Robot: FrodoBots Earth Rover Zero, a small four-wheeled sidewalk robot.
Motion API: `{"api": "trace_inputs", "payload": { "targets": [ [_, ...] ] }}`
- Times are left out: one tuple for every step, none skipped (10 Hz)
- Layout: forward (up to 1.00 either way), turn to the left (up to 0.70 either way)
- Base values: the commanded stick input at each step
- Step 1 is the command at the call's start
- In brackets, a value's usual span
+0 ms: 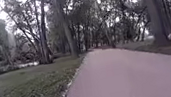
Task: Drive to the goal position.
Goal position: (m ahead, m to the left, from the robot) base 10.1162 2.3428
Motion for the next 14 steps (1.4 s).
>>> {"api": "trace_inputs", "payload": {
  "targets": [
    [0.70, 0.00],
    [0.70, 0.00],
    [0.70, 0.00],
    [0.70, 0.00],
    [0.70, 0.00],
    [0.70, 0.00],
    [0.70, 0.00],
    [0.70, 0.00],
    [0.70, 0.00],
    [0.70, 0.00],
    [0.70, 0.00],
    [0.70, 0.00],
    [0.70, 0.00],
    [0.70, 0.00]
  ]
}}
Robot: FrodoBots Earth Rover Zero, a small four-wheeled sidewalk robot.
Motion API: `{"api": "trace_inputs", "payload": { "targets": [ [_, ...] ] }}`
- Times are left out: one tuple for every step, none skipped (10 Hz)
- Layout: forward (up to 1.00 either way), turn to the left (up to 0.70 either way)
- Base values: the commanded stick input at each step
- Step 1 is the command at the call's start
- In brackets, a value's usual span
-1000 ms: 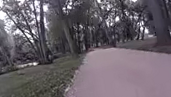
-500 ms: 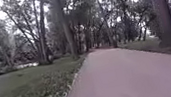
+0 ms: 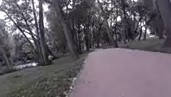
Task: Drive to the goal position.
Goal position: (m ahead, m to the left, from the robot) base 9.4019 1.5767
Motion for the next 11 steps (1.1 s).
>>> {"api": "trace_inputs", "payload": {
  "targets": [
    [0.70, 0.00],
    [0.70, 0.00],
    [0.70, 0.00],
    [0.70, 0.00],
    [0.70, 0.00],
    [0.70, 0.00],
    [0.70, 0.00],
    [0.70, 0.00],
    [0.70, 0.00],
    [0.70, 0.00],
    [0.70, 0.00]
  ]
}}
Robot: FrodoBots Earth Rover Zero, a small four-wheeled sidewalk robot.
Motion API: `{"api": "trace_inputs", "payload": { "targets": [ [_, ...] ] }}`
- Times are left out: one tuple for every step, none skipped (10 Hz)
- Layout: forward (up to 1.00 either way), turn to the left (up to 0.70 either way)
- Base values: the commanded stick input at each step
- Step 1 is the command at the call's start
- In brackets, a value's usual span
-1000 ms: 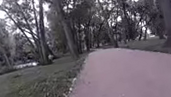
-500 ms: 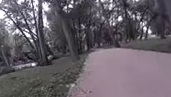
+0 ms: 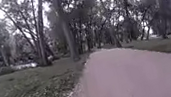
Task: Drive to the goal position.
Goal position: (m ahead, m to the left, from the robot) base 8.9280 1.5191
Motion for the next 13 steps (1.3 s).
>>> {"api": "trace_inputs", "payload": {
  "targets": [
    [0.70, 0.00],
    [0.70, 0.00],
    [0.70, 0.00],
    [0.70, 0.00],
    [0.70, -0.01],
    [0.70, -0.03],
    [0.70, -0.06],
    [0.70, -0.08],
    [0.70, -0.03],
    [0.70, 0.00],
    [0.70, 0.00],
    [0.70, 0.00],
    [0.70, 0.00]
  ]
}}
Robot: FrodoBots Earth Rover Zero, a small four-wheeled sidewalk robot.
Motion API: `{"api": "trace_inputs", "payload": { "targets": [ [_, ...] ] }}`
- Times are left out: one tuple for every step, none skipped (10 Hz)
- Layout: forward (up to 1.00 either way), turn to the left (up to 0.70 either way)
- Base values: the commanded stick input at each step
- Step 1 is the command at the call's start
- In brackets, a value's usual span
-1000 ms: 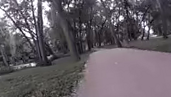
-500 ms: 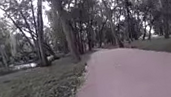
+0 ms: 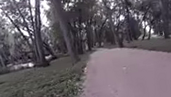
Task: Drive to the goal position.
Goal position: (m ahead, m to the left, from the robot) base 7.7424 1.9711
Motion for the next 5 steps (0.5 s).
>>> {"api": "trace_inputs", "payload": {
  "targets": [
    [0.70, -0.07],
    [0.70, -0.14],
    [0.70, -0.14],
    [0.70, -0.14],
    [0.70, -0.14]
  ]
}}
